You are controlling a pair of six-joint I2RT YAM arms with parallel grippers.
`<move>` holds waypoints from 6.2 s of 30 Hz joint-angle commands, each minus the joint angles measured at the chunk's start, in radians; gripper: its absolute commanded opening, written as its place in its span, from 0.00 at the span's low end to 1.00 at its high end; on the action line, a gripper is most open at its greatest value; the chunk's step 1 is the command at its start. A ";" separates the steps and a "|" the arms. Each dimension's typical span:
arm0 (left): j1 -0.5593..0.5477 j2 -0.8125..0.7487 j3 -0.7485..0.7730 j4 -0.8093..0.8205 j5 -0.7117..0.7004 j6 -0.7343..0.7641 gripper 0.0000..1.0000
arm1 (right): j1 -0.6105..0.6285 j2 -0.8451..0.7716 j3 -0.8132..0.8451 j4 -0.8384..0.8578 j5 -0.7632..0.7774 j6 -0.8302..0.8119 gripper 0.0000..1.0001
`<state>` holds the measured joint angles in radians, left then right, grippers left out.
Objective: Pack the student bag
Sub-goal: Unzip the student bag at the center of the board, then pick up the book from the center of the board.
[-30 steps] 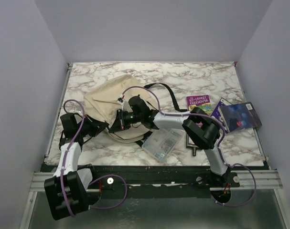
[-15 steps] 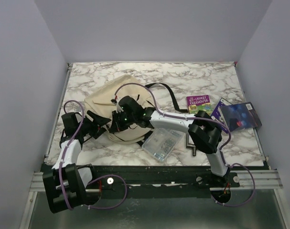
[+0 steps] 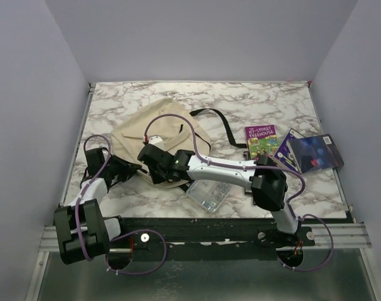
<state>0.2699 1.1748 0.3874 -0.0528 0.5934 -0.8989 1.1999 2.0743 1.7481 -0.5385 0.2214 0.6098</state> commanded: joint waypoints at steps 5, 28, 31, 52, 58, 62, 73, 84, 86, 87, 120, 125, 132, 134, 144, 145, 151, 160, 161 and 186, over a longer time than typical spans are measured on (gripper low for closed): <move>0.006 -0.118 0.018 0.019 -0.199 -0.026 0.00 | 0.013 -0.039 -0.003 -0.448 0.359 0.233 0.00; -0.028 -0.217 0.163 -0.221 -0.162 0.224 0.65 | -0.256 -0.603 -0.687 0.462 0.106 -0.488 0.00; -0.162 -0.303 0.208 -0.303 -0.288 0.263 0.65 | -0.259 -0.596 -0.692 0.472 0.030 -0.457 0.00; -0.787 -0.254 0.177 0.154 -0.119 0.857 0.61 | -0.333 -0.623 -0.677 0.442 -0.143 -0.331 0.00; -0.833 -0.141 0.237 0.161 -0.176 0.867 0.59 | -0.335 -0.630 -0.667 0.423 -0.129 -0.330 0.00; -0.855 -0.065 0.267 0.164 -0.198 0.867 0.58 | -0.335 -0.626 -0.646 0.397 -0.107 -0.318 0.00; -0.863 0.047 0.310 0.170 -0.373 0.842 0.19 | -0.335 -0.630 -0.639 0.365 -0.100 -0.293 0.00; -0.889 -0.105 0.309 -0.029 -0.559 0.879 0.00 | -0.333 -0.557 -0.559 0.166 0.262 -0.344 0.00; -0.896 -0.171 0.294 -0.060 -0.586 0.882 0.00 | -0.333 -0.533 -0.539 0.132 0.349 -0.374 0.00; -0.898 -0.208 0.284 -0.065 -0.584 0.887 0.00 | -0.333 -0.525 -0.538 0.132 0.369 -0.395 0.00; -0.866 -0.300 0.353 -0.117 -0.473 0.703 0.00 | -0.533 -0.240 -0.223 0.050 -0.040 -0.275 0.61; -0.858 -0.158 0.395 -0.113 -0.358 0.658 0.49 | -0.569 -0.380 -0.318 -0.036 -0.119 -0.132 0.78; -0.938 0.041 0.521 -0.173 -0.404 0.634 0.81 | -0.742 -0.742 -0.697 0.107 -0.242 0.005 0.90; -0.949 0.058 0.546 -0.185 -0.414 0.626 0.81 | -0.823 -0.826 -0.778 0.109 -0.256 0.027 0.90; -0.966 0.079 0.637 -0.234 -0.395 0.629 0.81 | -1.333 -1.166 -1.149 0.169 -0.206 0.187 0.94; -0.966 0.077 0.646 -0.242 -0.394 0.637 0.81 | -1.375 -1.175 -1.171 0.173 -0.215 0.199 0.94; -0.965 0.053 0.661 -0.260 -0.470 0.728 0.81 | -1.622 -1.188 -1.207 0.178 -0.261 0.159 0.94; -0.975 0.007 0.572 -0.200 -0.498 0.736 0.81 | -1.821 -1.071 -1.230 0.364 -0.285 0.158 0.95; -0.981 0.005 0.571 -0.199 -0.498 0.735 0.81 | -1.843 -1.068 -1.251 0.401 -0.323 0.176 0.95; -1.006 -0.040 0.567 -0.194 -0.504 0.758 0.79 | -2.119 -0.659 -1.551 1.276 -0.755 0.540 0.84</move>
<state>-0.7334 1.1580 0.9661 -0.2630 0.1112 -0.1616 -0.9112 1.3483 0.2249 0.5686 -0.4858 1.0779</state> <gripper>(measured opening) 0.797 0.862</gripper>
